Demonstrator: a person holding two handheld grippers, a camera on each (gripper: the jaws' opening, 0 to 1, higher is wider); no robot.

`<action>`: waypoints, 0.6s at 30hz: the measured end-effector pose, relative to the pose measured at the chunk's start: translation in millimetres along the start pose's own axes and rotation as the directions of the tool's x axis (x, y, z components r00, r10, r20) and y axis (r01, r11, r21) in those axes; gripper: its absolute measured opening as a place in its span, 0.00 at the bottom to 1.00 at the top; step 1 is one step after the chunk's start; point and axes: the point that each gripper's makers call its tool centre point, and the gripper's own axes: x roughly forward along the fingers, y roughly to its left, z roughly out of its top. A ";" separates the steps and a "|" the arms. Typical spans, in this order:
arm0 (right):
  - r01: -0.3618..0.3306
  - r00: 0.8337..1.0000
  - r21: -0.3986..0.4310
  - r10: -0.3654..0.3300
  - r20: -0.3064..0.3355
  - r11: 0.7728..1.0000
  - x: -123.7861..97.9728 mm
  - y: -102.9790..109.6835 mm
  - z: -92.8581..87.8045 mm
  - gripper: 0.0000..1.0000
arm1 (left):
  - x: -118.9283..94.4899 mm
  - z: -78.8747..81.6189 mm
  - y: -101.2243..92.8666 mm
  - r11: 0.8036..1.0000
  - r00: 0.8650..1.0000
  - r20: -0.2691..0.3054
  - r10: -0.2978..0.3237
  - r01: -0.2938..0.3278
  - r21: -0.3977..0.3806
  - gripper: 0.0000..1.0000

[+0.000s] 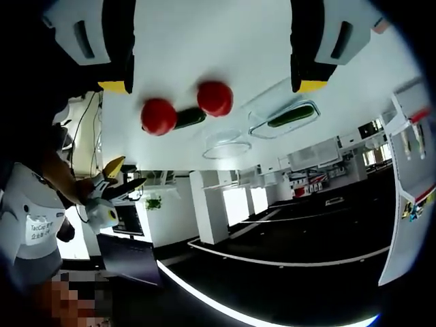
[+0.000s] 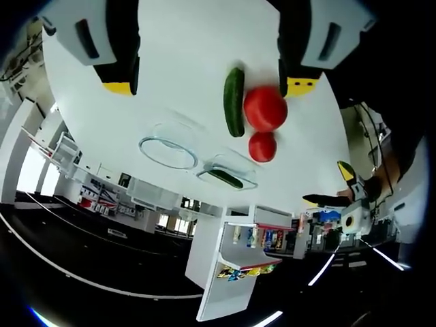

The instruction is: Sort the scattered tomatoes and cucumbers on the table and place them into their respective storage containers

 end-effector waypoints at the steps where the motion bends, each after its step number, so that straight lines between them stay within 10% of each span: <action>1: -0.003 1.000 0.001 0.003 0.002 1.000 1.2 0.5 1.7 0.80 | 0.3 -0.2 0.3 1.000 1.000 0.000 0.000 0.000 0.000 0.95; 18: -0.197 0.971 -0.051 0.202 0.131 0.979 56.4 60.7 63.7 0.82 | 1.2 -0.5 1.0 1.000 1.000 0.004 -0.006 0.006 0.008 0.95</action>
